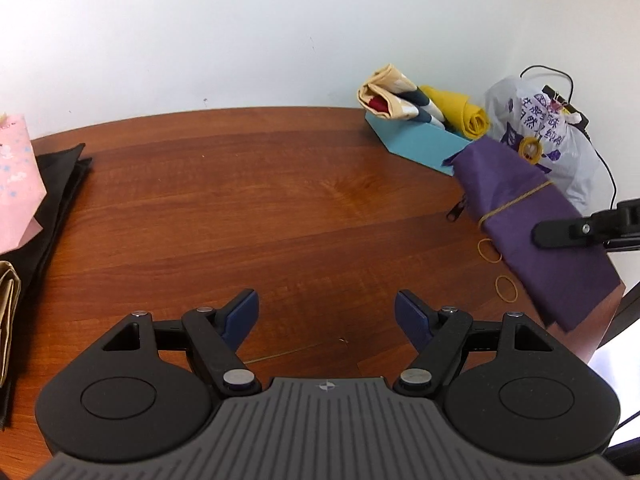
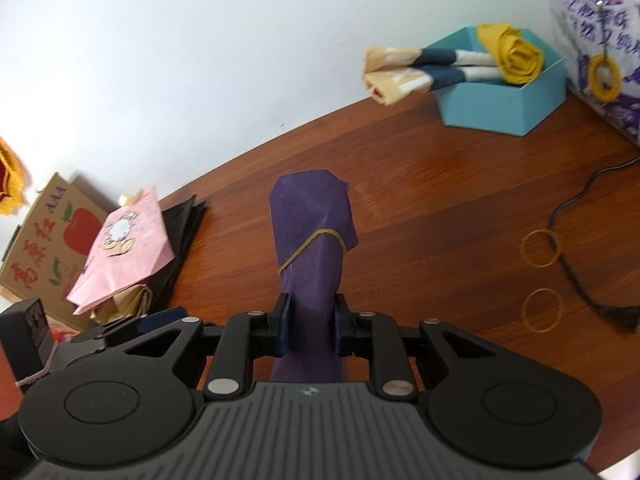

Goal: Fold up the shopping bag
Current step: 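Carry the purple bundle with the right tool into the teal box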

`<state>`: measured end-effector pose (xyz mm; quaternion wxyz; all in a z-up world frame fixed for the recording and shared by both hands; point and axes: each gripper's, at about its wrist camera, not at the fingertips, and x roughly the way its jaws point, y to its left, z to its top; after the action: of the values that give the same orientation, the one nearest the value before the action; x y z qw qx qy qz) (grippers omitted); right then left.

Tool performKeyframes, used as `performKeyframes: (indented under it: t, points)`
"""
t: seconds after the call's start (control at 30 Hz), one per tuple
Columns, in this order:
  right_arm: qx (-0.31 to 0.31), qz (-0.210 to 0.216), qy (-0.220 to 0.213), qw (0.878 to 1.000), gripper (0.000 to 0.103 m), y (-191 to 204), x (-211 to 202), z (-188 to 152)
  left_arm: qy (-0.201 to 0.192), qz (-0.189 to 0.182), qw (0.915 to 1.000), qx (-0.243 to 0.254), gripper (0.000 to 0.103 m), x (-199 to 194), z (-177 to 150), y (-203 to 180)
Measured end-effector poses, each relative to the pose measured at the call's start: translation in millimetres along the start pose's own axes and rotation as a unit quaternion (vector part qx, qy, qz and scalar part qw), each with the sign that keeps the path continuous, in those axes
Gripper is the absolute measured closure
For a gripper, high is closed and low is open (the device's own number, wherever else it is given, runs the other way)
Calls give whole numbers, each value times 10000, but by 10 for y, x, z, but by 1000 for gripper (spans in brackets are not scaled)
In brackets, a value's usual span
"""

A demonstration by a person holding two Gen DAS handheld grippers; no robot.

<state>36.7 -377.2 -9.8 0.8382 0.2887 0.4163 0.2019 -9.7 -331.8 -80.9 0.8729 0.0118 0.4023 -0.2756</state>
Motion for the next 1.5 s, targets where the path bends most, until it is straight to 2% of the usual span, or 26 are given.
performKeyframes:
  t: [0.33, 0.7, 0.8, 0.93, 1.1, 1.27, 1.5]
  points:
    - [81, -493, -155, 9986, 80, -195, -194, 99, 98, -75, 9999, 4, 26, -8, -13, -51]
    - [77, -684, -147, 9975, 80, -369, -204, 335, 204, 132, 9996, -116, 26, 24, 3, -174]
    - [0, -691, -159, 9975, 80, -497, -199, 539, 192, 234, 9994, -150, 26, 45, 56, -248]
    - [-112, -716, -168, 9972, 80, -670, -185, 811, 91, 359, 9982, -476, 26, 57, 145, -325]
    - [-281, -786, -220, 9963, 80, -894, -139, 1233, 0, 607, 9966, -561, 24, 110, 214, -484]
    - [-470, -931, -339, 9940, 80, -1184, -45, 1806, -56, 689, 9954, -669, 23, 163, 278, -624]
    - [-567, -948, -543, 9924, 80, -1333, 203, 2425, -48, 784, 9937, -795, 23, 285, 365, -768]
